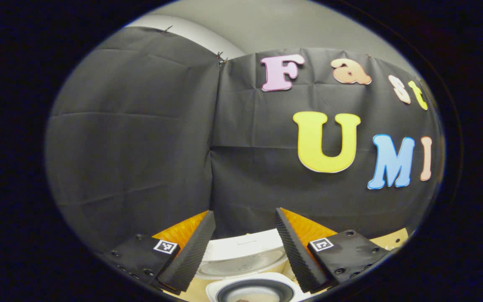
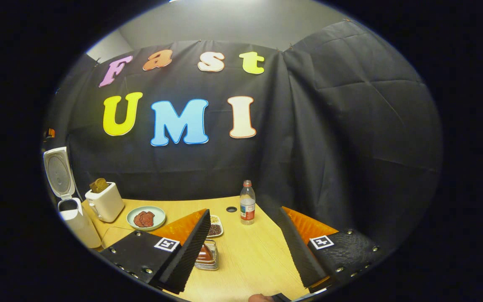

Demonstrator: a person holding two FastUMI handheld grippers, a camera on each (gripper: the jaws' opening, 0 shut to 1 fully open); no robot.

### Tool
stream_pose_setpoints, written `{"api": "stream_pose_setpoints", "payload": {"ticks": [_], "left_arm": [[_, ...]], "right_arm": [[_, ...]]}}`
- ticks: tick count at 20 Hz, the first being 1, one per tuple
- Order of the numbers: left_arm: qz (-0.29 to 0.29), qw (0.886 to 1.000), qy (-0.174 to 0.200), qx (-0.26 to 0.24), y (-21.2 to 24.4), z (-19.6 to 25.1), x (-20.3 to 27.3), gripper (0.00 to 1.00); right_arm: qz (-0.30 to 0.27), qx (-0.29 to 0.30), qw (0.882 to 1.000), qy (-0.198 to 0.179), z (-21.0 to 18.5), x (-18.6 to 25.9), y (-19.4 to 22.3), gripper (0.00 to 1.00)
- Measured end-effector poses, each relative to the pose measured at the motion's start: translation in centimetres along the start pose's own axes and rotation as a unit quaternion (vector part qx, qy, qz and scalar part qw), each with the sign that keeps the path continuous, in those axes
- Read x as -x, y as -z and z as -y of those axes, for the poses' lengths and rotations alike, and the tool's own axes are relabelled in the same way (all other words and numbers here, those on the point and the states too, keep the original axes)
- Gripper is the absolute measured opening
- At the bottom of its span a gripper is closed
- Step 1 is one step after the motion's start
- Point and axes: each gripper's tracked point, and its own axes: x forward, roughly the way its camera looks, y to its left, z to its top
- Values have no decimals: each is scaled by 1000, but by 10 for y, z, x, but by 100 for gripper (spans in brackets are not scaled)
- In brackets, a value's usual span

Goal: Close the left gripper, press the button to open the rice cooker; take a wooden spoon from the chopstick holder with the right hand, scoop a spoonful of rice and pour it into the rice cooker, then put the wooden spoon back into the chopstick holder.

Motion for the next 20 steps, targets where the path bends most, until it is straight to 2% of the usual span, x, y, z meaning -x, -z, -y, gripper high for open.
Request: {"api": "stream_pose_setpoints", "payload": {"ticks": [4, 6, 7, 11, 17, 19, 20], "left_arm": [[-41, 999, -4, 21, 25, -4, -39, 100], [-67, 998, -9, 18, 42, -1, -49, 96], [-56, 998, -15, 4, 43, -3, -50, 99], [-59, 998, -13, 8, 44, 2, -40, 94], [-54, 999, -2, 7, 57, 19, 2, 99], [-54, 999, 1, 7, 63, 27, 18, 92], [-54, 999, 3, 7, 67, 30, 26, 92]], "right_arm": [[-6, 12, 1000, 14, 4, 7, 1, 97], [-7, 15, 1000, 16, 6, 8, 2, 97], [-9, 18, 1000, 15, 5, 7, 3, 97], [-8, 17, 1000, -1, -1, 2, 0, 97], [-4, 22, 999, -38, -20, -13, -4, 97], [-6, 26, 998, -51, -28, -19, -4, 97], [-7, 27, 998, -57, -31, -22, -4, 97]]}}
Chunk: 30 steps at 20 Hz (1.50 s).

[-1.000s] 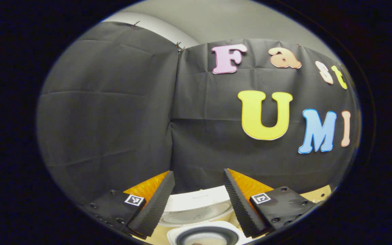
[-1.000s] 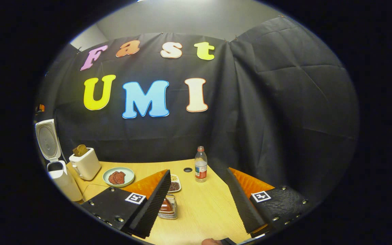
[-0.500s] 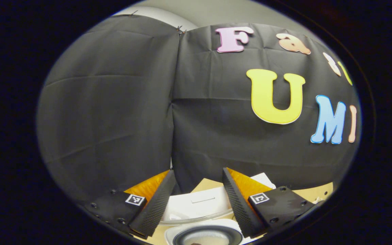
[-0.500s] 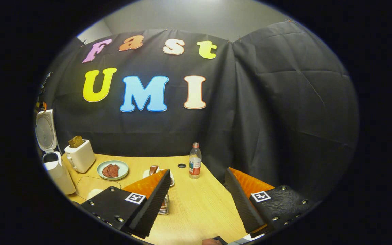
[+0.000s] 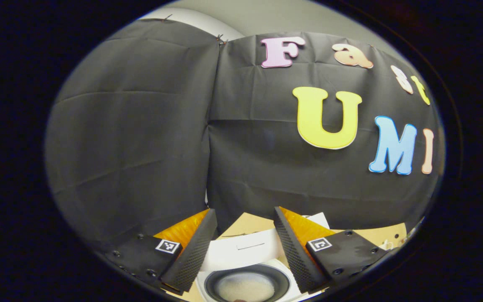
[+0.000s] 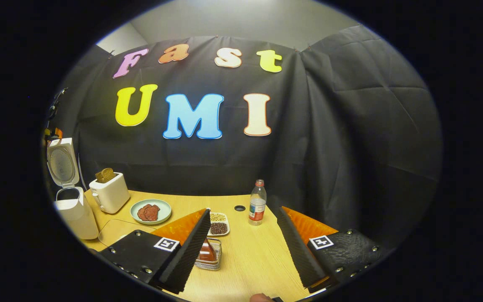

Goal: Close the left gripper, press the button to open the rice cooker; take a wooden spoon from the chopstick holder with the right hand, scoop a spoonful of rice and pour it into the rice cooker, then put the wooden spoon back into the chopstick holder.

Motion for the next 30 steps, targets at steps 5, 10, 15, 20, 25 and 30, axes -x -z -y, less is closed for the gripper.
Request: {"api": "stream_pose_setpoints", "payload": {"ticks": [5, 10, 15, 20, 25, 30], "left_arm": [[-1, 1000, 15, 2, 33, 18, 41, 92], [-16, 999, 32, 11, 75, 33, 73, 92], [-31, 999, 42, 12, 119, 44, 94, 92], [-62, 997, 43, 11, 171, 53, 107, 95], [-84, 996, 36, -12, 209, 58, 110, 99], [-102, 994, 33, -30, 239, 52, 110, 95]], "right_arm": [[0, 6, 1000, -29, -17, -13, -3, 97], [6, 11, 999, -47, -29, -22, -10, 97], [8, 20, 998, -63, -38, -24, -11, 97], [7, 23, 997, -68, -39, -24, -10, 97], [3, 23, 997, -72, -40, -23, -5, 97], [2, 34, 996, -77, -43, -21, -4, 97]]}}
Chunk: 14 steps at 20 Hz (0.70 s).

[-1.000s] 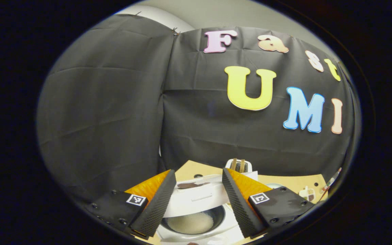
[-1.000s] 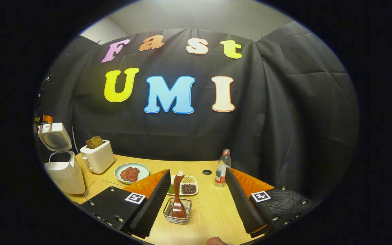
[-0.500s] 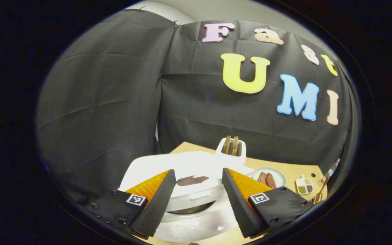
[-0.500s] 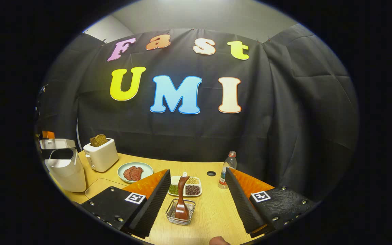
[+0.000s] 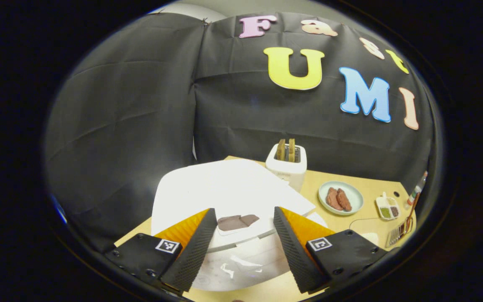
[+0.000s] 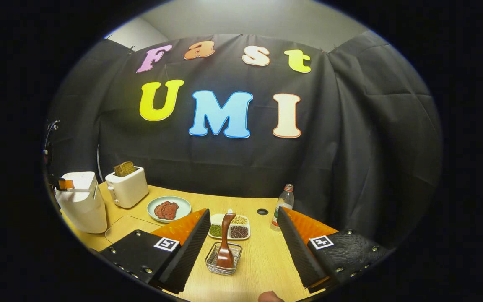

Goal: Close the left gripper, press the button to open the rice cooker; take a wooden spoon from the chopstick holder with the right hand, scoop a spoonful of rice and pour it into the rice cooker, then put the wooden spoon back into the chopstick holder.

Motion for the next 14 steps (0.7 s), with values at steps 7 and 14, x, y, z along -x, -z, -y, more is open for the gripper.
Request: {"api": "stream_pose_setpoints", "payload": {"ticks": [7, 14], "left_arm": [[22, 1000, -1, -5, 6, 0, -1, 97], [49, 998, 3, 44, -22, -11, 17, 92]], "right_arm": [[-2, -9, 1000, -20, -22, 0, 0, 97], [23, -7, 997, -69, -69, 2, -26, 97]]}}
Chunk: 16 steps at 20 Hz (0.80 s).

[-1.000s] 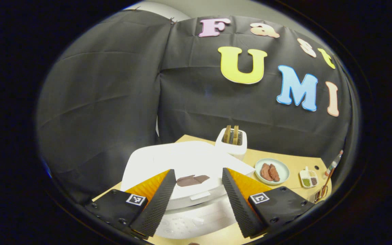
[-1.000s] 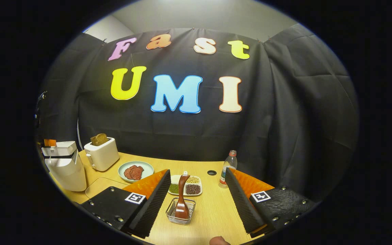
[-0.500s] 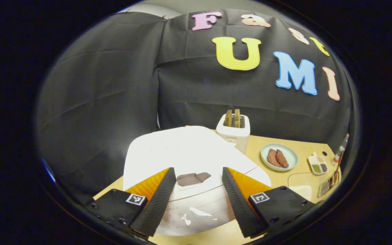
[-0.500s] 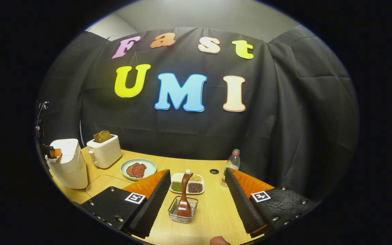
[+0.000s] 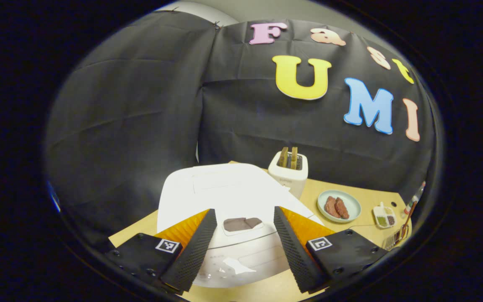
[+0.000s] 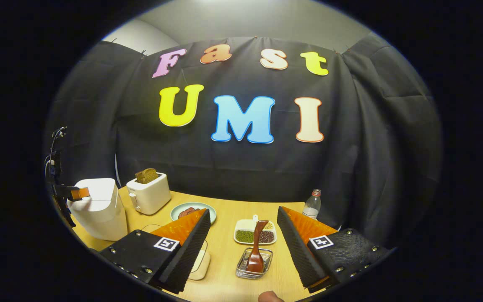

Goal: Close the left gripper, press the button to open the rice cooker; take a wooden spoon from the chopstick holder with the right hand, scoop a spoonful of rice and pour it into the rice cooker, then put the wooden spoon back into the chopstick holder.

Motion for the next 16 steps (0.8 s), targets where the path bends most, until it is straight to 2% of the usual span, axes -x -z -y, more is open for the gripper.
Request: {"api": "stream_pose_setpoints", "payload": {"ticks": [4, 5, 6, 7, 9, 11, 13, 15, 16], "left_arm": [[66, 997, 16, -26, -45, 8, 41, 98], [84, 996, 25, -31, -56, 14, 54, 95], [98, 994, 35, -35, -65, 21, 67, 92], [113, 992, 48, -37, -73, 28, 81, 95], [142, 986, 78, -48, -87, 44, 108, 95], [155, 981, 97, -62, -93, 53, 126, 95], [157, 979, 115, -63, -93, 62, 139, 99], [161, 977, 124, -64, -94, 64, 148, 91], [165, 976, 126, -67, -95, 63, 152, 91]], "right_arm": [[27, -9, 999, -29, -29, 2, -24, 97], [35, -13, 999, -35, -37, 3, -29, 97], [42, -17, 998, -40, -45, 6, -35, 97], [48, -19, 998, -45, -51, 7, -39, 97], [62, -13, 997, -53, -62, 9, -46, 97], [73, -6, 996, -47, -66, 11, -50, 97], [84, -17, 995, -47, -75, 13, -53, 97], [94, -25, 994, -47, -78, 14, -57, 97], [96, -26, 994, -46, -79, 14, -59, 97]]}}
